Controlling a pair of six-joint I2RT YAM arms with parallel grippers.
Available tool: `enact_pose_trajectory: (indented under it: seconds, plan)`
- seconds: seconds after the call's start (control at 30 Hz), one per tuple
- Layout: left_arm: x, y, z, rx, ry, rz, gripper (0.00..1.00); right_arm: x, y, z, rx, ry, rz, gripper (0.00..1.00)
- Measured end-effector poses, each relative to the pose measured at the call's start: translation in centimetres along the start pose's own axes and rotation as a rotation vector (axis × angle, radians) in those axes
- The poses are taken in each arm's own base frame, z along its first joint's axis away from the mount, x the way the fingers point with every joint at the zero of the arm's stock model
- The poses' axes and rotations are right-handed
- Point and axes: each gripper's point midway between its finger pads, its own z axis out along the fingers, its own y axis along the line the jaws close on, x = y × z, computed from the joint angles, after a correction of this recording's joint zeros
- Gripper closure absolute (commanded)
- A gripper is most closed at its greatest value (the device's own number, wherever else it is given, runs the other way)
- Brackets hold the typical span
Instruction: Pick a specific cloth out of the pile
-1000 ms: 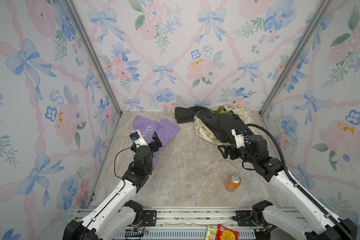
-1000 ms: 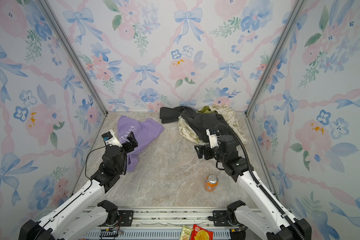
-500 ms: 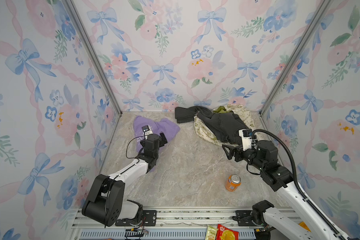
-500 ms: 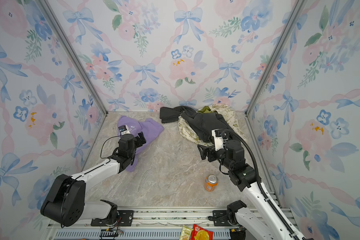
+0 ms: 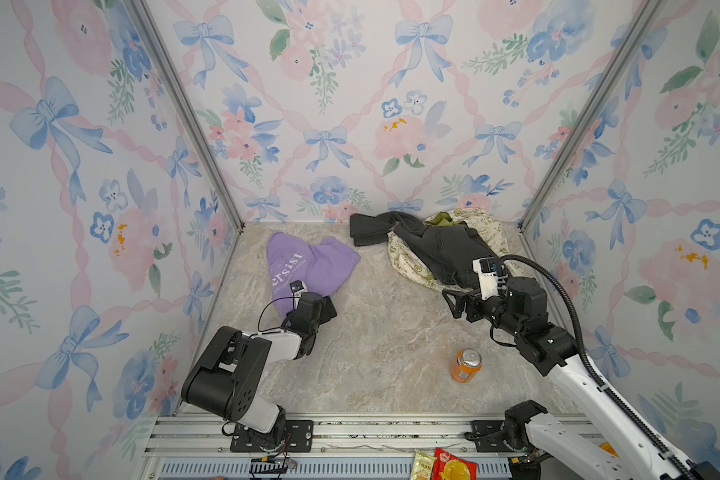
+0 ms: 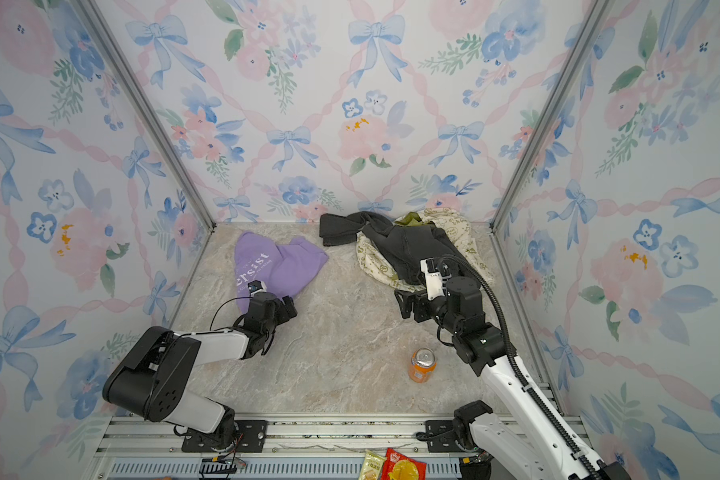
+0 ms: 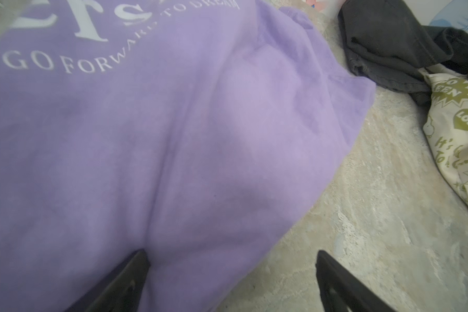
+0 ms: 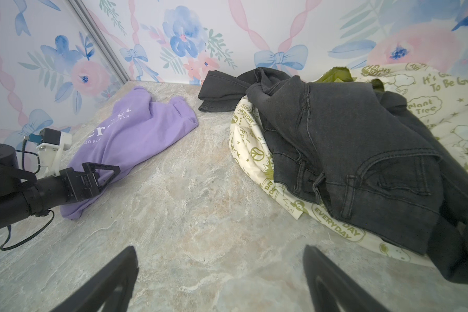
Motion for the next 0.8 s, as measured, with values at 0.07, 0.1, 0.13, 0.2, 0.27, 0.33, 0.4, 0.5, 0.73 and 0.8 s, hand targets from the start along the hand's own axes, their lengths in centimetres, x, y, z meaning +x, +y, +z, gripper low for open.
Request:
enact_pose_trajectory:
  seconds: [0.07,0.1,0.13,0.2,0.27,0.33,0.4,0.5,0.73,0.8]
  plan:
    - [-0.3,-0.2,-0.2,0.009,-0.009,-0.002,0.02,0.0,0.0,0.0,0.0,0.0,0.0,0.03]
    - [-0.8,-0.4,-0.5,0.018,-0.02,-0.002,0.02,0.0,0.0,0.0,0.0,0.0,0.0,0.03]
    - [-1.6,-0.8,-1.0,0.032,-0.042,0.0,0.02,0.0,0.0,0.0,0.001,-0.001,0.0,0.03]
    - [-3.8,-1.7,-2.5,0.066,-0.11,0.003,0.02,0.0,-0.2,0.0,0.006,-0.002,0.001,0.03]
    - [-6.8,-2.6,-4.6,0.098,-0.208,0.009,0.02,-0.1,-0.6,0.0,0.017,-0.009,0.005,0.03]
    - [-10.0,-3.4,-7.1,0.125,-0.328,0.029,0.02,0.1,-1.4,0.0,0.039,-0.012,0.015,0.03]
    - [-12.6,-3.8,-9.3,0.135,-0.437,0.055,0.02,0.2,-2.5,0.1,0.07,-0.019,0.024,0.03]
    - [-15.1,-3.2,-12.0,0.115,-0.589,0.084,0.02,0.5,-4.8,0.1,0.139,-0.039,0.046,0.03]
    - [-11.9,2.6,-9.9,-0.064,-0.611,0.207,0.02,2.1,-12.2,-0.7,0.367,-0.1,0.12,0.03]
    - [-10.7,4.0,-9.3,-0.099,-0.595,0.233,0.02,3.3,-14.3,-1.0,0.437,-0.108,0.143,0.03]
